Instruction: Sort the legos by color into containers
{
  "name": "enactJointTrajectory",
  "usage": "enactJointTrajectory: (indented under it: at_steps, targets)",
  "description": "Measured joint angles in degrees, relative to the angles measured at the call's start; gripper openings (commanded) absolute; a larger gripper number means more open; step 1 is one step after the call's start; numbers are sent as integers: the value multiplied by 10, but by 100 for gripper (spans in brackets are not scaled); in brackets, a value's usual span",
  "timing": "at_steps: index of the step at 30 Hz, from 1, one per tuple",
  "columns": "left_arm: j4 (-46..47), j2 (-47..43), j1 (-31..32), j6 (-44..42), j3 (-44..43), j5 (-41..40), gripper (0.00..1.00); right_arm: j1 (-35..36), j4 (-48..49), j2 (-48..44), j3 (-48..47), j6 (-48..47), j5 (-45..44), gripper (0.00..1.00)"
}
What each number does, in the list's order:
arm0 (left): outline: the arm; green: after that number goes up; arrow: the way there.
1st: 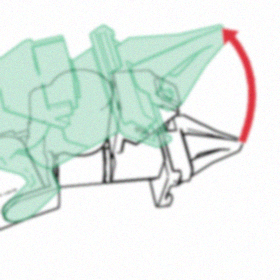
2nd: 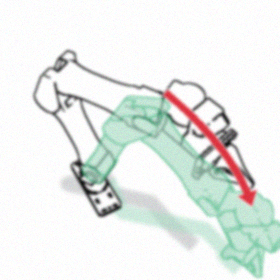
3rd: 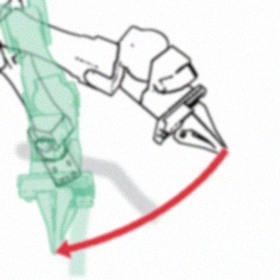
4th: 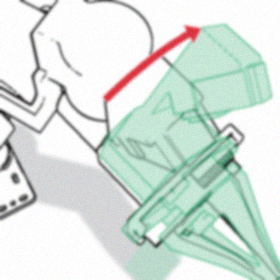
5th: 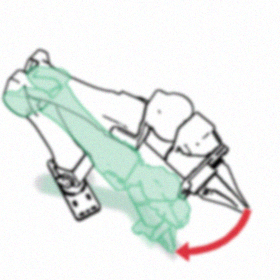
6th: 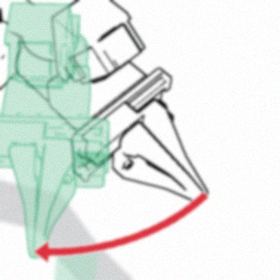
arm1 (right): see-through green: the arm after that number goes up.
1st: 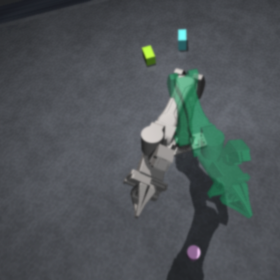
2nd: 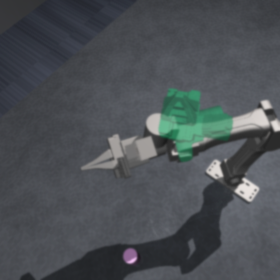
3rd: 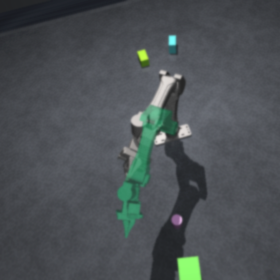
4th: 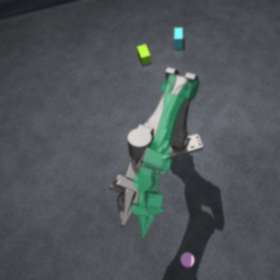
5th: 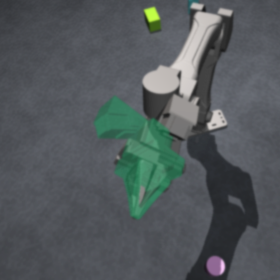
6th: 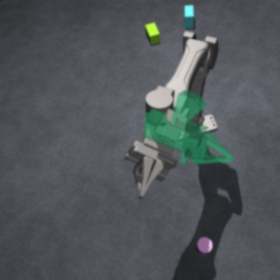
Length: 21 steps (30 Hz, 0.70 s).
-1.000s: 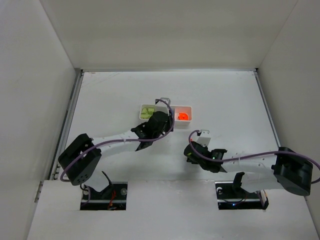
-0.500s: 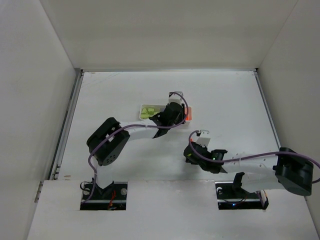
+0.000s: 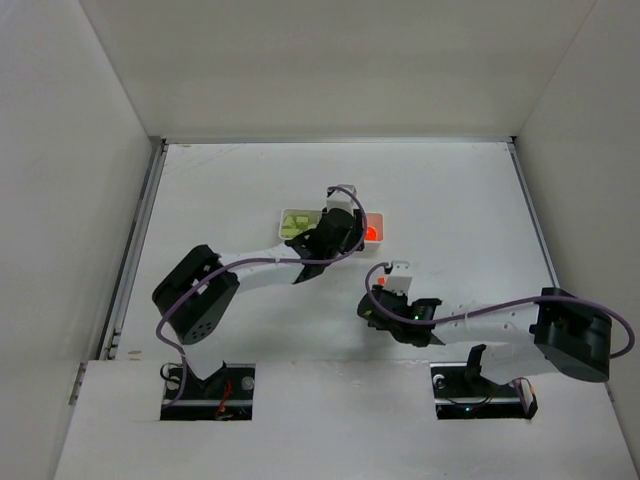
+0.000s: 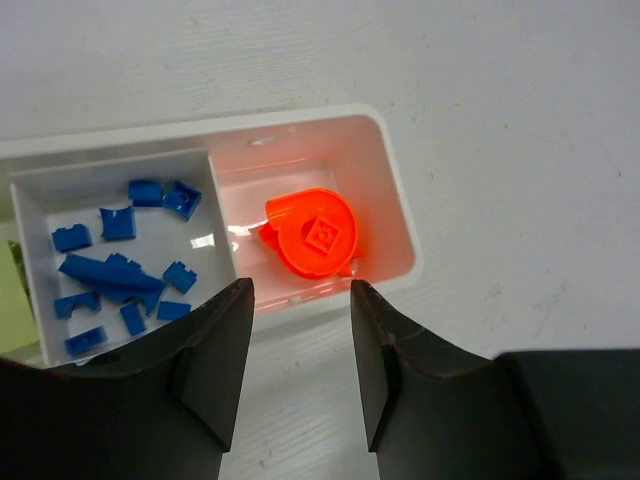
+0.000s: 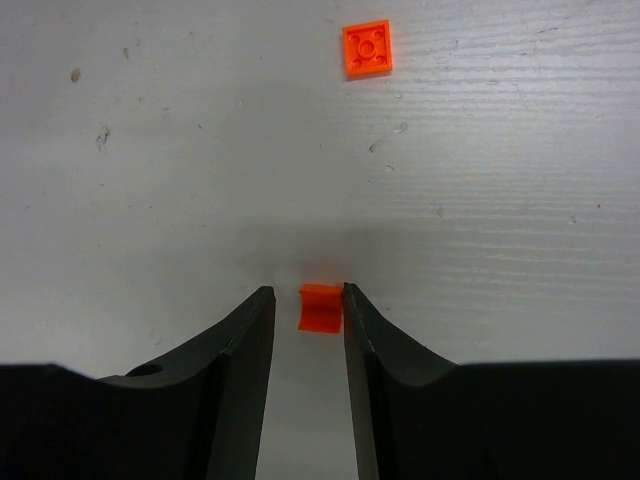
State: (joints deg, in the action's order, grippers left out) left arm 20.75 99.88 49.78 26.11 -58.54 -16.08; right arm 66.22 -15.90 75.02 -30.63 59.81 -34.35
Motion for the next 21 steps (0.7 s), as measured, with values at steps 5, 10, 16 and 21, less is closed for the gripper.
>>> enactJointTrajectory:
  at_steps: [5, 10, 16, 21]
  targets:
    - [4, -64, 0, 7, 57, -9, 42, 18, -24, 24, -19, 14, -19, 36]
    - [4, -121, -4, 16, 122, -12, 42, 34, -57, 49, -39, 27, -43, 25]
    - [0, -166, -19, 23, 173, -14, 42, 42, -78, 70, -57, 33, -58, 17]
    - [-3, -188, -26, 25, 193, -16, 43, 45, -85, 66, -58, 37, -64, 17]
